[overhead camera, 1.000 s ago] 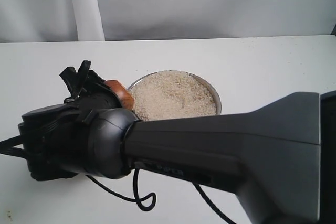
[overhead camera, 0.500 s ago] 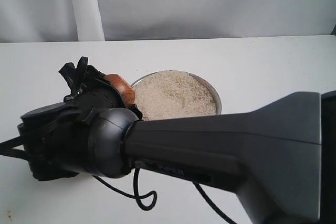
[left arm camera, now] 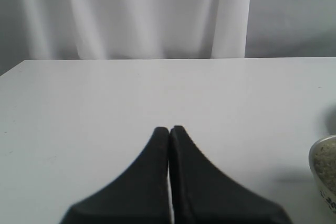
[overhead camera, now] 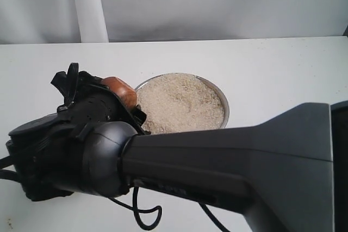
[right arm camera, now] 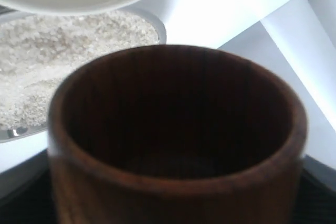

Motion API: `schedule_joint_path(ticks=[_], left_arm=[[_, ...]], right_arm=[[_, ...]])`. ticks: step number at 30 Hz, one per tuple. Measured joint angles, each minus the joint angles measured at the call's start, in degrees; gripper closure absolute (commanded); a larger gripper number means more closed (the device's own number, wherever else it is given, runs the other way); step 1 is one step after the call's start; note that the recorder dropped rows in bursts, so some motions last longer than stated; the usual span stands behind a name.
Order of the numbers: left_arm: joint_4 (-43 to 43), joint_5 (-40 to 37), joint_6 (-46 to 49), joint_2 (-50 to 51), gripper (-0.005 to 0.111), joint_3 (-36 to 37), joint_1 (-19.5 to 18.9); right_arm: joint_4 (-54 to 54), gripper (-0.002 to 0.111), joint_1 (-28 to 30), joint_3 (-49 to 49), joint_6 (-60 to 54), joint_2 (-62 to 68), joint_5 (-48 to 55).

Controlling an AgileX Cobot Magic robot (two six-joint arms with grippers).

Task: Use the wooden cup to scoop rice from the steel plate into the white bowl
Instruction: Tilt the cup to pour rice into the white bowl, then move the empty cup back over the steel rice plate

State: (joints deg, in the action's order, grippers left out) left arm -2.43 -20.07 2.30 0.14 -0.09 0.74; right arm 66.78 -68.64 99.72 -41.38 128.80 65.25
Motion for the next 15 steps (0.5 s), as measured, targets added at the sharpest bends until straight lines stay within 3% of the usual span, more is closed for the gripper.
schedule_joint_path(ticks=[10, 15], left_arm=[[0.0, 0.0, 0.0, 0.0, 0.107, 0.0, 0.0], [0.0, 0.0, 0.0, 0.0, 0.107, 0.0, 0.0]], right_arm=[[0.0, 0.108, 0.8, 0.0, 5.8, 0.0, -0.3], [-11.4, 0.108, 5.6, 0.0, 7.3, -2.7, -3.5]])
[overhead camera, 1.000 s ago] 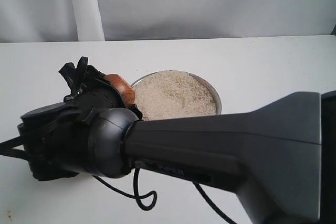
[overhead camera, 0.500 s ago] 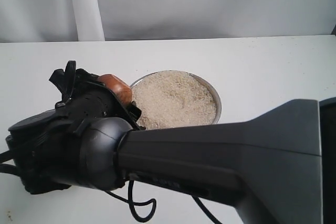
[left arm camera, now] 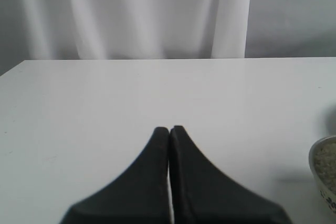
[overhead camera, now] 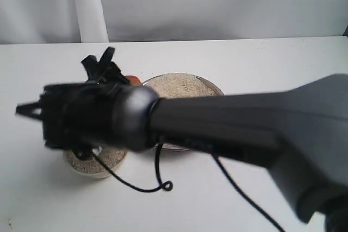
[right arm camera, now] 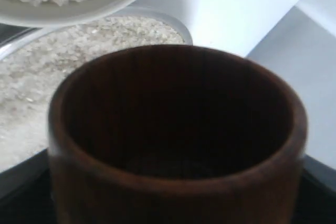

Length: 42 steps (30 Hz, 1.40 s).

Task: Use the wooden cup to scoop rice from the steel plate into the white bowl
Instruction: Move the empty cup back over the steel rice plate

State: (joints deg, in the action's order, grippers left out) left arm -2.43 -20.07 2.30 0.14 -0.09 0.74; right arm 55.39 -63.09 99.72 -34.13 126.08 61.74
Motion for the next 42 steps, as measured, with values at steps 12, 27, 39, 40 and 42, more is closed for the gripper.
schedule_joint_path(ticks=[12, 27, 39, 40, 42], left_arm=[[0.0, 0.0, 0.0, 0.0, 0.107, 0.0, 0.0], [0.0, 0.0, 0.0, 0.0, 0.107, 0.0, 0.0], [0.0, 0.0, 0.0, 0.0, 0.107, 0.0, 0.0], [0.0, 0.0, 0.0, 0.0, 0.107, 0.0, 0.0], [0.0, 0.0, 0.0, 0.0, 0.107, 0.0, 0.0]], right_arm=[[-29.3, 0.108, 17.6, 0.0, 1.4, -12.9, -10.2], [-26.4, 0.108, 28.4, 0.0, -4.0, -7.6, -1.8], [-11.2, 0.108, 28.3, 0.0, -4.9, 3.6, 2.3], [-10.9, 0.108, 28.3, 0.0, -5.1, 4.1, 2.5], [-10.7, 0.108, 28.3, 0.0, -5.5, 4.7, 2.6]])
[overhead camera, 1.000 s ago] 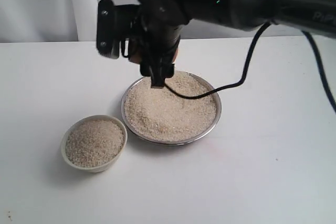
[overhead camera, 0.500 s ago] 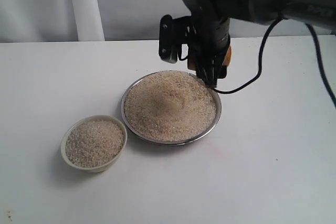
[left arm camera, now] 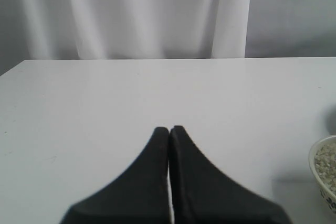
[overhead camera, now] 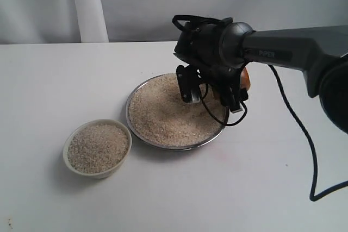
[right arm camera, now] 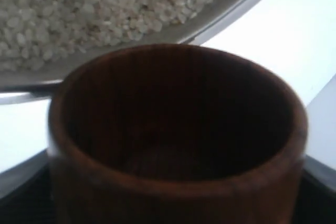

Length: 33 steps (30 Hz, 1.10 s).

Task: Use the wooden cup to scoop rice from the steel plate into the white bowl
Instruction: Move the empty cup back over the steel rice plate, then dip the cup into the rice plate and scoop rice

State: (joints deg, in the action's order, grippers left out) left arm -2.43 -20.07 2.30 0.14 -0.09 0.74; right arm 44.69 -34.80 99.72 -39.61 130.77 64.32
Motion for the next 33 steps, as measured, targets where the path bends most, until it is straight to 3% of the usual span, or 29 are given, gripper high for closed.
schedule_joint_path(ticks=[20, 33], left_arm=[[0.0, 0.0, 0.0, 0.0, 0.107, 0.0, 0.0], [0.0, 0.0, 0.0, 0.0, 0.107, 0.0, 0.0]], right_arm=[[9.3, 0.108, -9.1, 0.0, -5.1, 3.8, 0.1], [1.8, 0.108, -9.1, 0.1, -2.6, 5.7, -4.8]])
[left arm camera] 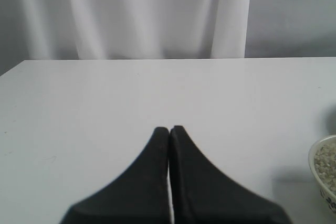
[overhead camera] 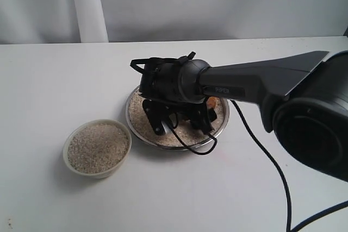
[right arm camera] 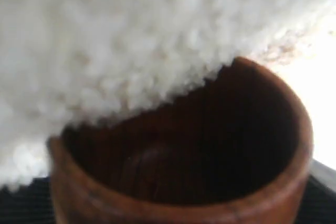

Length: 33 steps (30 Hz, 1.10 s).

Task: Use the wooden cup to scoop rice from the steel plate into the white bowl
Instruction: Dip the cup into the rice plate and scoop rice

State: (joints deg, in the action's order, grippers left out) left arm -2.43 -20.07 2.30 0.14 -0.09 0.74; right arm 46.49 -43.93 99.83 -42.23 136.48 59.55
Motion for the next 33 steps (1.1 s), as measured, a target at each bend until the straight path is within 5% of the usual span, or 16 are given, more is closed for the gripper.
schedule_joint_path(ticks=[25, 33], left_arm=[[0.0, 0.0, 0.0, 0.0, 0.107, 0.0, 0.0], [0.0, 0.0, 0.0, 0.0, 0.107, 0.0, 0.0]], right_arm=[[-27.1, 0.108, 6.3, 1.2, 3.2, -2.6, -11.6], [-47.3, 0.108, 12.8, 1.2, -1.6, -2.7, -14.7]])
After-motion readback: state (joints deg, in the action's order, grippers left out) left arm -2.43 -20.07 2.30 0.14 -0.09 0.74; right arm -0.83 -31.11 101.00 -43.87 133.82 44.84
